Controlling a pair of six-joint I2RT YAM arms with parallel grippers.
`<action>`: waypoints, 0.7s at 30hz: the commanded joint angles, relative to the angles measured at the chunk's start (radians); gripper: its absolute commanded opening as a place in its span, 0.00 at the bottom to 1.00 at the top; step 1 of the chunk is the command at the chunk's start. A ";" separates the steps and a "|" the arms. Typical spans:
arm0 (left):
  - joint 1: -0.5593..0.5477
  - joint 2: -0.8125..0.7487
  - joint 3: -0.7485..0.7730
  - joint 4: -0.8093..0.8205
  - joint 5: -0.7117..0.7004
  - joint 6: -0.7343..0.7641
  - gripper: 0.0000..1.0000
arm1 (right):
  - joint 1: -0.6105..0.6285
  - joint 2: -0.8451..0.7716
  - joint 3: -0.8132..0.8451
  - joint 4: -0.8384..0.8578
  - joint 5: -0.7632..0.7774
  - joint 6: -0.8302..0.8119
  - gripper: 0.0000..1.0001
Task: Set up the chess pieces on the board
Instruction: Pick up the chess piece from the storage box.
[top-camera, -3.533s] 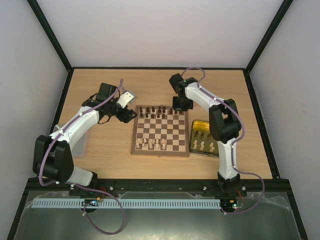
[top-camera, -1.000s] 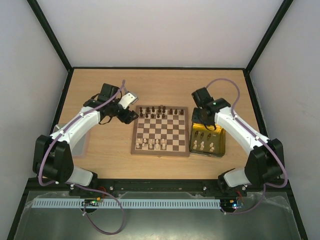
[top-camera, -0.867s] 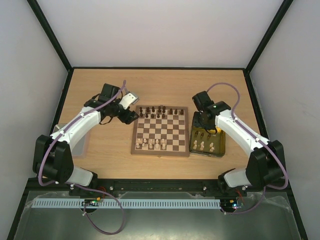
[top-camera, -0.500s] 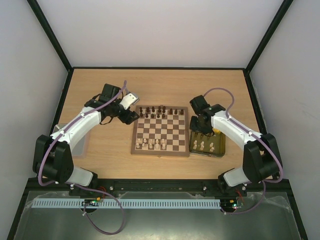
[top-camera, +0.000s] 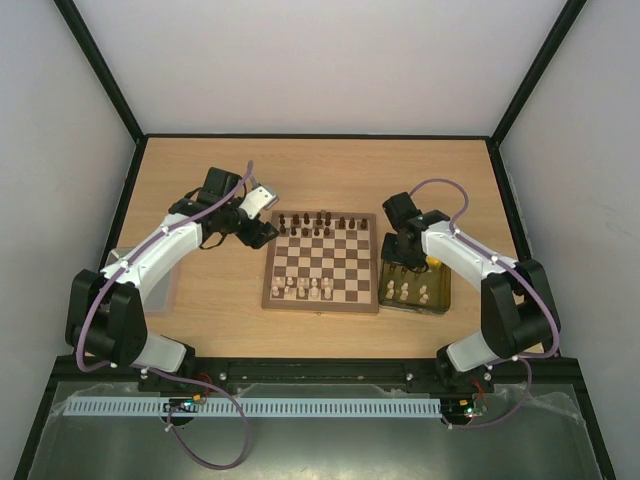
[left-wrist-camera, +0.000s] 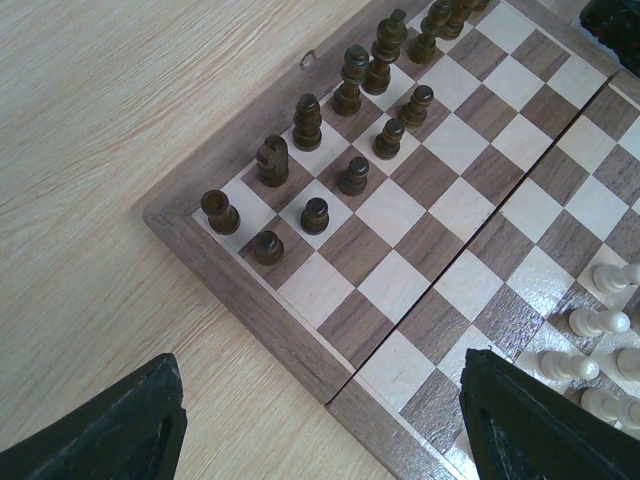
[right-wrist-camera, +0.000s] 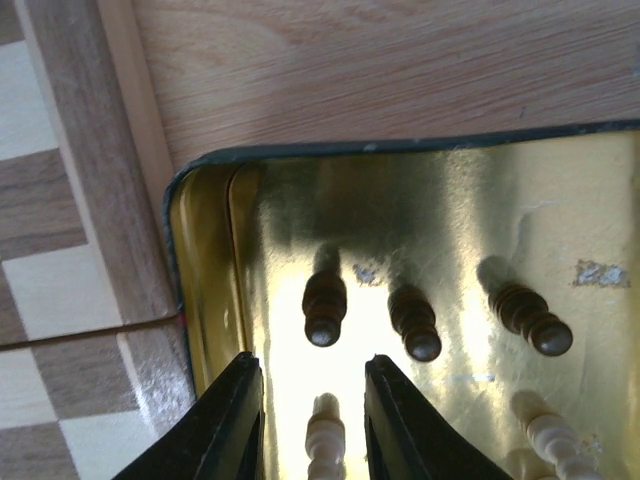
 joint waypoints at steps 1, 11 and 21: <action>-0.003 0.002 0.017 -0.006 -0.002 0.001 0.76 | -0.032 0.028 -0.007 0.029 0.006 -0.024 0.27; -0.007 0.009 0.019 -0.008 -0.005 -0.001 0.76 | -0.051 0.070 -0.008 0.071 -0.023 -0.035 0.26; -0.013 0.008 0.022 -0.008 -0.009 0.000 0.76 | -0.051 0.092 -0.021 0.081 -0.036 -0.028 0.26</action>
